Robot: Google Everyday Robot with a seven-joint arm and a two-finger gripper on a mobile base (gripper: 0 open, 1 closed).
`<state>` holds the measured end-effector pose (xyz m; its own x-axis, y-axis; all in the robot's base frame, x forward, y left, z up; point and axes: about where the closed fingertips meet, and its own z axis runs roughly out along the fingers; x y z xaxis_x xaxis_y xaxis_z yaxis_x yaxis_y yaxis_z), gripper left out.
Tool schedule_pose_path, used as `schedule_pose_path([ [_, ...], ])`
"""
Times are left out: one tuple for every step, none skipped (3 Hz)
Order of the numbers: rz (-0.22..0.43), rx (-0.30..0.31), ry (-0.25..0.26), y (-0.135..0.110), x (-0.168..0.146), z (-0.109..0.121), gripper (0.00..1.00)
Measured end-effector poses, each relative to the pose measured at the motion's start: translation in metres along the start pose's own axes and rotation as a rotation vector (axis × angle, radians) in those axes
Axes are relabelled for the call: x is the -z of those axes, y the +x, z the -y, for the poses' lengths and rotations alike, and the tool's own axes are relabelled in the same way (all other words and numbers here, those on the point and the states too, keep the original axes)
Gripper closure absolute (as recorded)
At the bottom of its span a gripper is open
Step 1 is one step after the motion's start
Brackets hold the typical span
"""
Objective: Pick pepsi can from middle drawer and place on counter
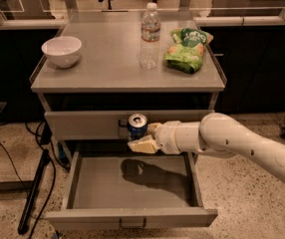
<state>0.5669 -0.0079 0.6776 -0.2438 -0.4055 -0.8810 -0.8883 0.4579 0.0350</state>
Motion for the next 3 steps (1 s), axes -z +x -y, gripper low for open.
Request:
schedule_pose_path([
  [0.020, 0.027, -0.003, -0.019, -0.003, 0.008, 1.00],
  [0.051, 0.085, -0.022, -0.062, -0.006, 0.022, 1.00],
  [0.032, 0.070, -0.027, -0.067, 0.025, 0.006, 1.00],
])
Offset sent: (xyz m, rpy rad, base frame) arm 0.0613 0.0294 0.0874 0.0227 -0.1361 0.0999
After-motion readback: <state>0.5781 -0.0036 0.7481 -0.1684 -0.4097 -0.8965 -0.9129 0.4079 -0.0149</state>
